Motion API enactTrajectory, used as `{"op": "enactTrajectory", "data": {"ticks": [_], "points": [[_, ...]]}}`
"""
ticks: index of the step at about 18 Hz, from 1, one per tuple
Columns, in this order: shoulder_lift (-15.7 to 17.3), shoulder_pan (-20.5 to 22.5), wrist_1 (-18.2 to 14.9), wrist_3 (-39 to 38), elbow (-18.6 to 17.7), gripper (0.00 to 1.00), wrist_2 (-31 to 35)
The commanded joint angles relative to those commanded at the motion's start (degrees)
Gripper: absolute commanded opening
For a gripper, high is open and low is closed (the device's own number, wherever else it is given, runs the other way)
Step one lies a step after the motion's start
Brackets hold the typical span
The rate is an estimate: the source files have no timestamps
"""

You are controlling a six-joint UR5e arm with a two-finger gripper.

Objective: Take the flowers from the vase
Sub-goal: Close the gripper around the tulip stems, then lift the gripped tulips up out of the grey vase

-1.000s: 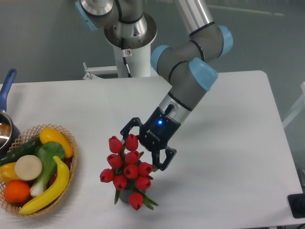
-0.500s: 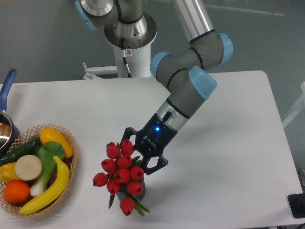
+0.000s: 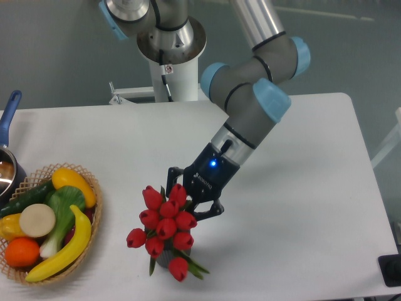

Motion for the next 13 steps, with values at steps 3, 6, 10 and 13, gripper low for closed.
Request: {"op": "enactTrajectory", "data": {"ticks": [3, 6, 10, 13], "points": [[2.11, 0.7, -0.09, -2.11, 0.0, 0.0, -1.32], [4.3, 1.14, -0.17, -3.87, 0.52, 0.0, -3.52], [5.63, 2.02, -0.26, -7.38, 3.51, 0.0, -3.7], [5.63, 2.46, -0.26, -9.76, 6.32, 0.0, -3.52]]}}
